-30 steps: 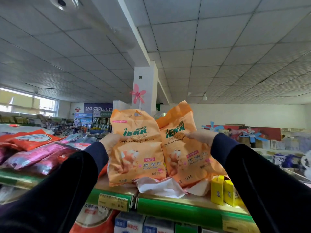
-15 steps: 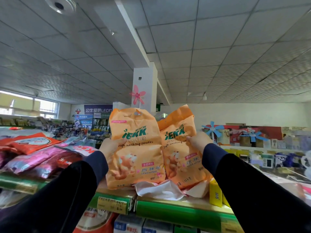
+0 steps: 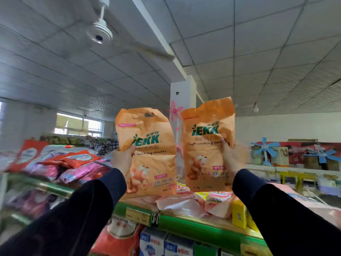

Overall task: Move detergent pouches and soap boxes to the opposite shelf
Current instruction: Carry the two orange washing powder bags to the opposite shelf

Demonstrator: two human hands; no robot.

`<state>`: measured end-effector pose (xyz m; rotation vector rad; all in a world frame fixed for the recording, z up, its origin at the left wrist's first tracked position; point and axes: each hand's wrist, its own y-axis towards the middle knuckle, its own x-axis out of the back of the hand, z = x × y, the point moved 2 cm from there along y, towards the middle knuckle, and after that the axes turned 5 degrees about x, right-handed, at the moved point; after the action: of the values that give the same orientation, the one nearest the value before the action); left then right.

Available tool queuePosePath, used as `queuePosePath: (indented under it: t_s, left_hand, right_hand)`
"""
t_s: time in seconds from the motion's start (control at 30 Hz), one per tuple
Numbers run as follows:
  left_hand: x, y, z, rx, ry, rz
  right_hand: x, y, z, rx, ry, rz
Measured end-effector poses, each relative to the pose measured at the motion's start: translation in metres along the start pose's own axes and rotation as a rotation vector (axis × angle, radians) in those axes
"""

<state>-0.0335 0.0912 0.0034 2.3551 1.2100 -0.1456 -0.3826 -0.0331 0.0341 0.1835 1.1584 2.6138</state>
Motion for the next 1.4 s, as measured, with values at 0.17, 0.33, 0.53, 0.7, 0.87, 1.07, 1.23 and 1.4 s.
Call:
queuePosePath:
  t_s: [0.17, 0.33, 0.53, 0.7, 0.87, 1.07, 1.23, 1.4]
  left_hand:
    - [0.060, -0.050, -0.039, -0.047, 0.012, -0.199]
    - [0.133, -0.122, -0.086, -0.104, 0.172, -0.486]
    - [0.236, -0.206, -0.137, -0.126, 0.264, -0.660]
    - [0.326, -0.288, -0.193, -0.217, 0.241, -0.839]
    - [0.415, -0.369, -0.259, -0.320, 0.285, -1.018]
    - [0.503, -0.450, -0.327, -0.401, 0.315, -1.181]
    - [0.597, -0.524, -0.397, -0.494, 0.349, -1.305]
    - [0.684, -0.588, -0.460, -0.561, 0.406, -1.416]
  right_hand:
    - [0.006, -0.020, 0.023, -0.023, 0.227, 0.095]
    - [-0.007, -0.072, 0.055, -0.118, 0.464, 0.337]
    - [-0.038, -0.152, 0.112, -0.136, 0.703, 0.596]
    - [-0.065, -0.235, 0.188, -0.187, 0.933, 0.816]
    - [-0.083, -0.325, 0.283, -0.308, 1.165, 1.063]
    - [-0.091, -0.427, 0.382, -0.362, 1.339, 1.277]
    - [-0.089, -0.524, 0.490, -0.367, 1.487, 1.387]
    - [-0.089, -0.617, 0.591, -0.452, 1.622, 1.481]
